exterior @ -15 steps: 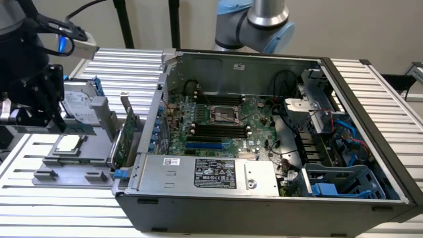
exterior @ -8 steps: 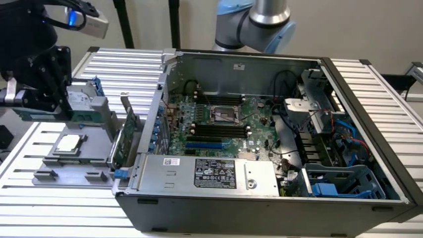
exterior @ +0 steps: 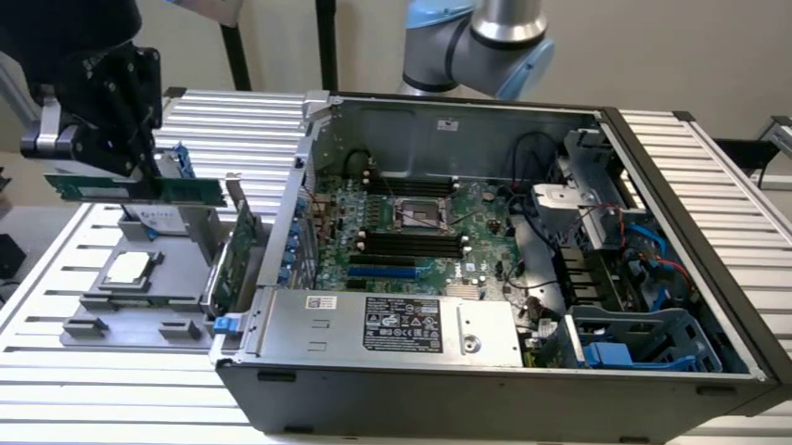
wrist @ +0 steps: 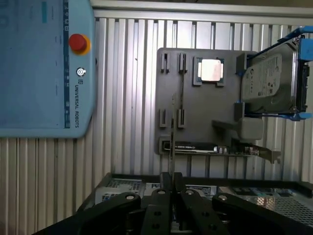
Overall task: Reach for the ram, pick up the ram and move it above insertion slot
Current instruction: 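Pick up the ram and move it above insertion slot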
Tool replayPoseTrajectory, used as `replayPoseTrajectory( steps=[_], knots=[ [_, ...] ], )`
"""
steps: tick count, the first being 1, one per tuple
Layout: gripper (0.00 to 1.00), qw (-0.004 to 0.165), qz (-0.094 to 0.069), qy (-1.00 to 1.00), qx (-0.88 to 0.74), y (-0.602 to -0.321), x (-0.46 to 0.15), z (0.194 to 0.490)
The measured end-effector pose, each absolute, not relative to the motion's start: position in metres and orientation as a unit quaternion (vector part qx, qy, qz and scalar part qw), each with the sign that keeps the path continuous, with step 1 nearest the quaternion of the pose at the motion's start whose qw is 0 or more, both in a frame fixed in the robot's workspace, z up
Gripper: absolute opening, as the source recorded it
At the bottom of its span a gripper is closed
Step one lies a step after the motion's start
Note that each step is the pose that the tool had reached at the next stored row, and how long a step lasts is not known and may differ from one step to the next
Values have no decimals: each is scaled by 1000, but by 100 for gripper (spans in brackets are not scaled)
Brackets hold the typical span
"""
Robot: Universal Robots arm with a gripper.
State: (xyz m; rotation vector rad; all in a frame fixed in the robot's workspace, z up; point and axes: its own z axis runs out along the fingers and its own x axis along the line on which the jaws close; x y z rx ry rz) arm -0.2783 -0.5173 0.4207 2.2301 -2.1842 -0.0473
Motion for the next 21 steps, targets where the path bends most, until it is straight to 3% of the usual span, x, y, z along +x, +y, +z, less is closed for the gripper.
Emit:
replayPoseTrajectory(
  steps=[21],
  knots=[
    [14,10,-15,-700,714,-504,-185,428]
  ],
)
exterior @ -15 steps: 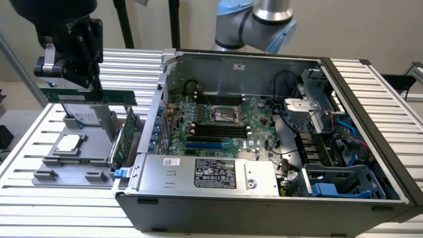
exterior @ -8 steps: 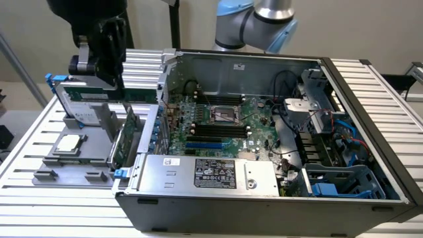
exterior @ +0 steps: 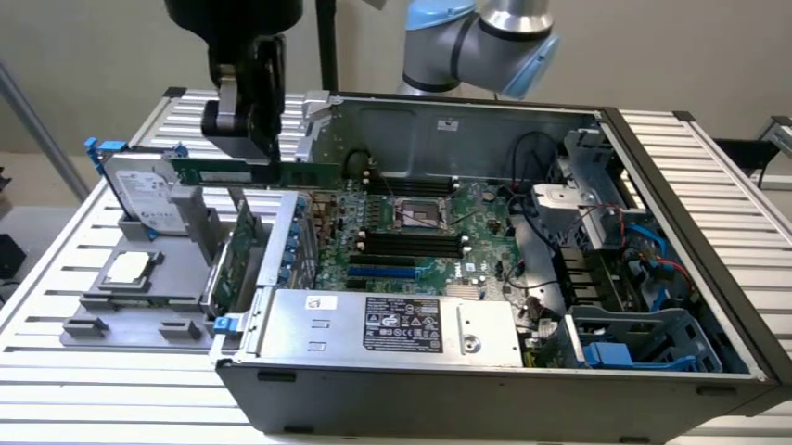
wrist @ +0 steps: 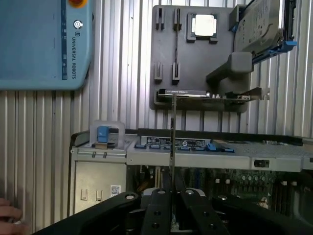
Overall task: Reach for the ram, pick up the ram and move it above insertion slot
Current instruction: 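Pick up the ram and move it above insertion slot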
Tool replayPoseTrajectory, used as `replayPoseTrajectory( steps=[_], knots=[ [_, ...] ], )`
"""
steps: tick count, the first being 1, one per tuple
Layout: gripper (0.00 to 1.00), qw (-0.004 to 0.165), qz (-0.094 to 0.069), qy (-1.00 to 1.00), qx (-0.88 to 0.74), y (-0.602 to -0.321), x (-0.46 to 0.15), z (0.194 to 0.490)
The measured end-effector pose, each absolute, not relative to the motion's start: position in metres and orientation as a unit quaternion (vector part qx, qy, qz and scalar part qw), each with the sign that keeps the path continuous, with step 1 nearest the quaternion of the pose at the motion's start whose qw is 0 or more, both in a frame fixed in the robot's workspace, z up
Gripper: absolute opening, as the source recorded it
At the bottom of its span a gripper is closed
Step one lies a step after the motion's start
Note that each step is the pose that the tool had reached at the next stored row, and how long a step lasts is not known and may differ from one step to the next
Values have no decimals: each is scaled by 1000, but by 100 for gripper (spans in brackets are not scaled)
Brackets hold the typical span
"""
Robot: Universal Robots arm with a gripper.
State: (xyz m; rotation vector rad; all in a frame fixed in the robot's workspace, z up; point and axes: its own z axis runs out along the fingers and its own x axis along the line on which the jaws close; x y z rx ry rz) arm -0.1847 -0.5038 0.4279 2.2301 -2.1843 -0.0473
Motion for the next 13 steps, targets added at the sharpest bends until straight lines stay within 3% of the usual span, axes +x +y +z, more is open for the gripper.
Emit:
replayPoseTrajectory(
  steps=[13],
  knots=[
    [14,10,-15,-700,714,-484,-127,415]
  ],
)
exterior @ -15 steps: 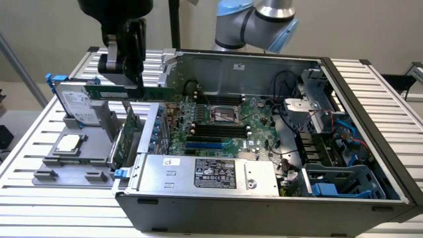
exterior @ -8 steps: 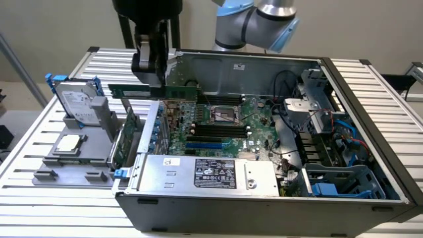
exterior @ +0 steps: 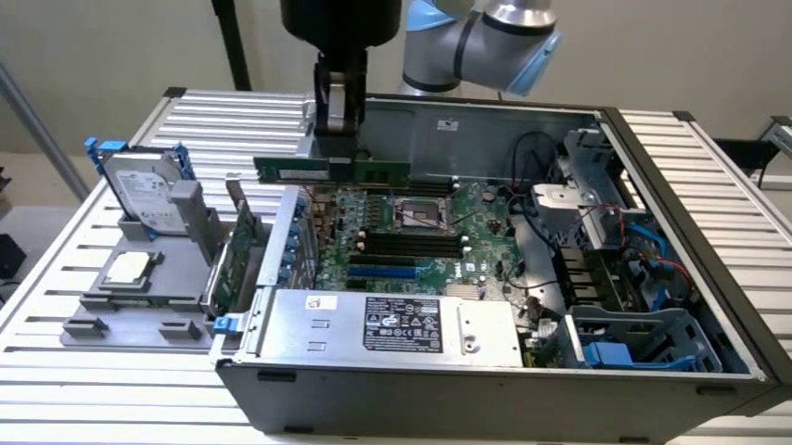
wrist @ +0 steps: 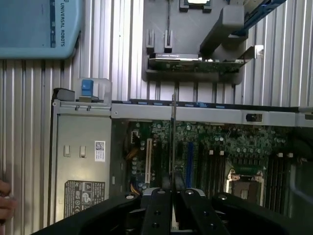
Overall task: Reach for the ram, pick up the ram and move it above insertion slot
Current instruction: 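Pick up the ram and move it above insertion slot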
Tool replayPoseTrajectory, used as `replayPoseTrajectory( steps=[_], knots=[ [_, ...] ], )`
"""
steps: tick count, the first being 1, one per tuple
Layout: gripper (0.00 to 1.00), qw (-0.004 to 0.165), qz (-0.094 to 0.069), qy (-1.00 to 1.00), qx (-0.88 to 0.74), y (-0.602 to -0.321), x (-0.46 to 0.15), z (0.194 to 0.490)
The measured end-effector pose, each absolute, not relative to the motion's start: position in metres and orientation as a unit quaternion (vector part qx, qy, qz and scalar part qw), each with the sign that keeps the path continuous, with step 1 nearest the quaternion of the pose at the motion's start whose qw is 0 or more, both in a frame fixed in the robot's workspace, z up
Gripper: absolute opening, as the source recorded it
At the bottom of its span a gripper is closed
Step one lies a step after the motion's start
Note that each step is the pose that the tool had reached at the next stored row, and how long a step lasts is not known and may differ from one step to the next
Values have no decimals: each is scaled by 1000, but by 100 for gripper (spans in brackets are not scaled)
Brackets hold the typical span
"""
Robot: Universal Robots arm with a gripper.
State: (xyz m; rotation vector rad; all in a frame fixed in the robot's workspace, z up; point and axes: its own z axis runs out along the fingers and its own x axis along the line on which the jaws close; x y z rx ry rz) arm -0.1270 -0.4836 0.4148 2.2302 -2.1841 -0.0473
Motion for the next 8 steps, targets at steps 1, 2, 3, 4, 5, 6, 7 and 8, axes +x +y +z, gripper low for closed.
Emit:
replayPoseTrajectory(
  steps=[1,2,3,4,5,6,7,8],
  knots=[
    [14,10,-15,-700,714,-481,-123,413],
    [14,10,-15,-700,714,-478,-120,411],
    [14,10,-15,-700,714,-475,-116,409],
    [14,10,-15,-700,714,-472,-113,407],
    [14,10,-15,-700,714,-469,-110,406],
    [14,10,-15,-700,714,-466,-106,404],
    [14,10,-15,-700,714,-464,-103,402],
    [14,10,-15,-700,714,-460,-100,400]
  ],
)
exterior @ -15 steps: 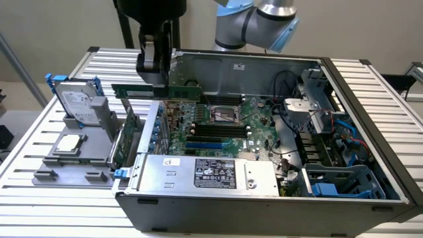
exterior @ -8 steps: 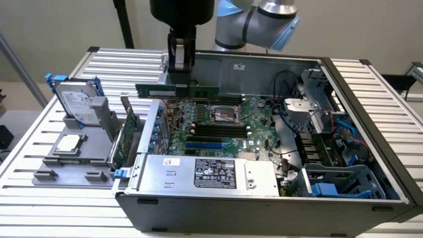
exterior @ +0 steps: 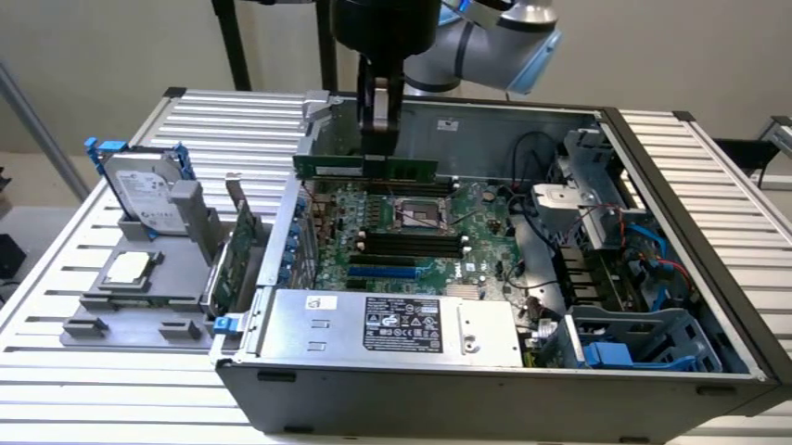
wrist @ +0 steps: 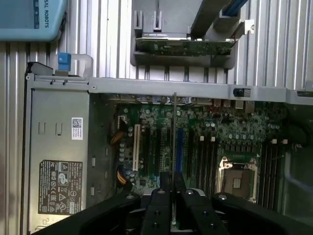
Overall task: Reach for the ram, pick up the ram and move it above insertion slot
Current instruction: 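Pick up the ram and move it above insertion slot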
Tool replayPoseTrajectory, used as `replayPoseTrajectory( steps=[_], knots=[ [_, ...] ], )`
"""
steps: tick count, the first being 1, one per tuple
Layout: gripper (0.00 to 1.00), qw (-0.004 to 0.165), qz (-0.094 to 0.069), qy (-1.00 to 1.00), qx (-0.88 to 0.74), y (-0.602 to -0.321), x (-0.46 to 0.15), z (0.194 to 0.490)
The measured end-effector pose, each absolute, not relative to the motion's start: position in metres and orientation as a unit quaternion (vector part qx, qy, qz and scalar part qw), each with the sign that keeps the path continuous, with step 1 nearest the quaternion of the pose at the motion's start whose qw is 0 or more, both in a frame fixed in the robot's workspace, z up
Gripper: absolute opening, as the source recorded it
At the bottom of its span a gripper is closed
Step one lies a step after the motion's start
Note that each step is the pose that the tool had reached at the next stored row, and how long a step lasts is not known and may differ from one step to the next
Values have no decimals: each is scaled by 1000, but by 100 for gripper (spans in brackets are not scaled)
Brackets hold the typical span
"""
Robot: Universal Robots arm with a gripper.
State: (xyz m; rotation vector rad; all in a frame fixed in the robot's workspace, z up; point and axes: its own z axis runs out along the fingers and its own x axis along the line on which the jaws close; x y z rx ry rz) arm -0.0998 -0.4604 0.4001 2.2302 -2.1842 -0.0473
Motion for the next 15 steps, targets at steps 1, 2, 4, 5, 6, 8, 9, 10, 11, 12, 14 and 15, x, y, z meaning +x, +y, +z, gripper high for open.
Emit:
replayPoseTrajectory(
  steps=[1,2,4,5,6,8,9,10,11,12,14,15],
  knots=[
    [14,10,-15,-700,714,-458,-97,398],
    [14,10,-15,-700,714,-455,-94,397],
    [14,10,-15,-700,714,-449,-88,393],
    [14,10,-15,-700,714,-446,-85,391],
    [14,10,-15,-700,714,-443,-82,389],
    [14,10,-15,-700,714,-437,-77,386],
    [14,10,-15,-700,714,-434,-74,384],
    [14,10,-15,-700,714,-431,-71,382],
    [14,10,-15,-700,714,-428,-68,380],
    [14,10,-15,-700,714,-426,-65,378],
    [14,10,-15,-700,714,-422,-59,375],
    [14,10,-15,-700,714,-421,-56,373]
  ],
)
